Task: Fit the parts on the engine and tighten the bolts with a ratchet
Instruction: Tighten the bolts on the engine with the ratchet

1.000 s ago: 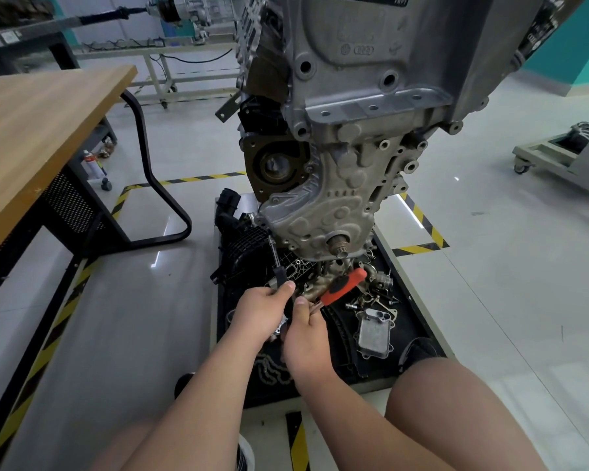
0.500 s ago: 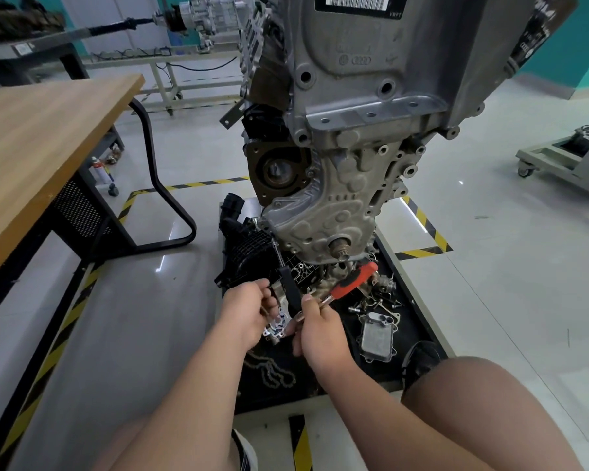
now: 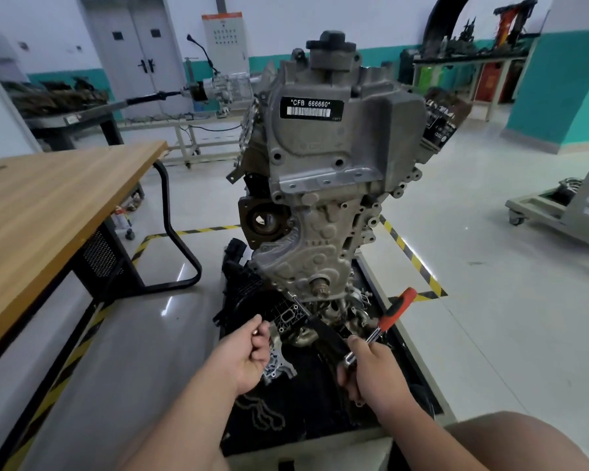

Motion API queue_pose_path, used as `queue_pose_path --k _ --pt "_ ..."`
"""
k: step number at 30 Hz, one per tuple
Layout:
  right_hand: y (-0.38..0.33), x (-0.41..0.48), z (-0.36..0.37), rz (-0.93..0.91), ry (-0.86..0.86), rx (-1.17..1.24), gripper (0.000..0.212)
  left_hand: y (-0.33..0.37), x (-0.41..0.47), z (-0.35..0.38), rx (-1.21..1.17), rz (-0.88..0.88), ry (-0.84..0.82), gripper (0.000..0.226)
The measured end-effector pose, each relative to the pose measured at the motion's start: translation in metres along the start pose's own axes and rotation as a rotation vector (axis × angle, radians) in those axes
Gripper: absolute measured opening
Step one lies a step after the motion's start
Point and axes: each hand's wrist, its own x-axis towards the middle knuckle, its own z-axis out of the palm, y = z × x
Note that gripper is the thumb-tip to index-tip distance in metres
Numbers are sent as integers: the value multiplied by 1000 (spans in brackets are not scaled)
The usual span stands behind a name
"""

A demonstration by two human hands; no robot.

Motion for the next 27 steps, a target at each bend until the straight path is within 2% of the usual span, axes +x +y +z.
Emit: queue_pose_path --k 3,6,8,11,14,21,27 --pt "-3 -8 -22 -16 -23 -35 59 -14 -8 12 142 -23 68 32" --pt "-10 -13 -45 -71 -39 -25 46 -26 -14 25 212 -70 57 37" --pt "-13 -15 -60 -110 -44 6 35 -28 -18 34 152 -91 19 33" --pt "-10 -18 -75 -106 -12 68 34 -28 -25 46 38 -80 -60 22" --pt "-4 -19 -77 -85 27 120 34 -34 -29 50 28 -81 -115 22" --pt "1 -19 -69 -76 12 156 31 -35 -30 45 -102 47 -6 21" --pt "1 -20 -71 -76 -32 149 32 -35 -25 45 -202 106 33 9"
